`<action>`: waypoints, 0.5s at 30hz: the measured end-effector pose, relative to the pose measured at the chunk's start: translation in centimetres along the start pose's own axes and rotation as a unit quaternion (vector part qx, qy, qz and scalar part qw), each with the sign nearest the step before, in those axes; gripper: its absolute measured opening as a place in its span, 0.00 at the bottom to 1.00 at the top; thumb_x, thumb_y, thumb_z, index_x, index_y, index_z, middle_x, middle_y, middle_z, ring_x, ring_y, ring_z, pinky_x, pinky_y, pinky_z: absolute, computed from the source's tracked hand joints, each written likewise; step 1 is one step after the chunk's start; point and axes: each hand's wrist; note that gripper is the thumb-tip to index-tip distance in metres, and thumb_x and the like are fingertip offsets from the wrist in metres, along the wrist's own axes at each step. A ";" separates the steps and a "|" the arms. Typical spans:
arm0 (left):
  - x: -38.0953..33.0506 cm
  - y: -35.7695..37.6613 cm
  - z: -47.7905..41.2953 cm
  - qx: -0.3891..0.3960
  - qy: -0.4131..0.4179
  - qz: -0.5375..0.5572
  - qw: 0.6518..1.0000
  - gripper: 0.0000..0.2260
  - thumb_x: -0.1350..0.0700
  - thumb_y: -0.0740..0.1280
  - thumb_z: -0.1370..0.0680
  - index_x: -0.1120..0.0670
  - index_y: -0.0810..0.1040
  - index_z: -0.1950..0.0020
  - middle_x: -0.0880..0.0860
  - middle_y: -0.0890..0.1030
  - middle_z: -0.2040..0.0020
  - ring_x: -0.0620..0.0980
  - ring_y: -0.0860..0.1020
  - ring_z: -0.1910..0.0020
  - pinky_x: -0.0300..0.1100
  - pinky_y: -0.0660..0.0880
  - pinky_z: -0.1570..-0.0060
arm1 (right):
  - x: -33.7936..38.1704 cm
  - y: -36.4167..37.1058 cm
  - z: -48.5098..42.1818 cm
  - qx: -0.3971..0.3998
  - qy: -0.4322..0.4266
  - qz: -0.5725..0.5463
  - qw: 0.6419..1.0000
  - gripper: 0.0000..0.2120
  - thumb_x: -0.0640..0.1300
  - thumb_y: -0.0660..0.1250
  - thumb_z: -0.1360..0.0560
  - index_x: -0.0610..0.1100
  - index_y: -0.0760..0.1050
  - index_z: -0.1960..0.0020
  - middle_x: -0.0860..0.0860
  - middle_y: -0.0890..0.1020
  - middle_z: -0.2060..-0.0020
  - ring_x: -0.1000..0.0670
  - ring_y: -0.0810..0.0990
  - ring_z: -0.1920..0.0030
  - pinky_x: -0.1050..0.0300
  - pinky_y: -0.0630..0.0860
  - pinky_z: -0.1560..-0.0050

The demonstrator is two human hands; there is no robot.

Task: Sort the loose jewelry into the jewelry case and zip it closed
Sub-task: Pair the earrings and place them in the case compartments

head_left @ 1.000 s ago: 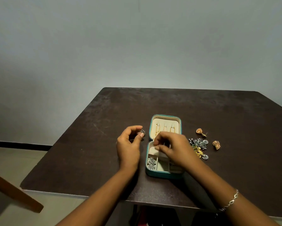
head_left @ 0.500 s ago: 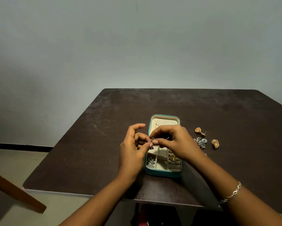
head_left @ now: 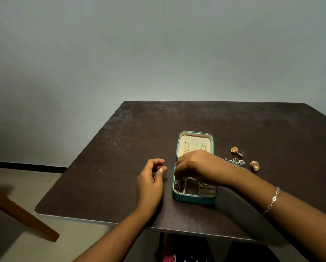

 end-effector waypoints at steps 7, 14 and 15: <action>0.1 0.1 -0.1 0.003 -0.006 -0.017 1.000 0.10 0.65 0.61 0.23 0.52 0.77 0.52 0.46 0.81 0.57 0.40 0.78 0.57 0.36 0.75 0.56 | 0.4 -0.1 -0.9 0.083 -0.047 0.083 0.992 0.08 0.38 0.66 0.29 0.40 0.80 0.52 0.47 0.78 0.57 0.43 0.78 0.53 0.55 0.70 0.62; -0.1 0.0 -0.1 0.004 -0.006 -0.015 1.000 0.12 0.67 0.60 0.24 0.51 0.77 0.53 0.46 0.80 0.59 0.40 0.78 0.57 0.40 0.76 0.54 | 0.9 0.7 0.2 0.029 -0.100 0.069 0.992 0.11 0.30 0.71 0.39 0.42 0.78 0.61 0.48 0.79 0.62 0.47 0.79 0.64 0.59 0.72 0.73; -0.1 0.0 -0.1 0.005 -0.007 -0.014 1.000 0.12 0.68 0.60 0.24 0.51 0.76 0.52 0.46 0.80 0.60 0.42 0.78 0.57 0.41 0.76 0.54 | 0.9 0.8 0.4 0.015 -0.101 0.064 0.993 0.11 0.30 0.70 0.37 0.43 0.77 0.60 0.49 0.79 0.62 0.49 0.78 0.63 0.62 0.70 0.71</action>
Point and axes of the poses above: each hand's wrist, its own z-axis away from the middle knuckle, its own y-axis out of the palm, x = y × z
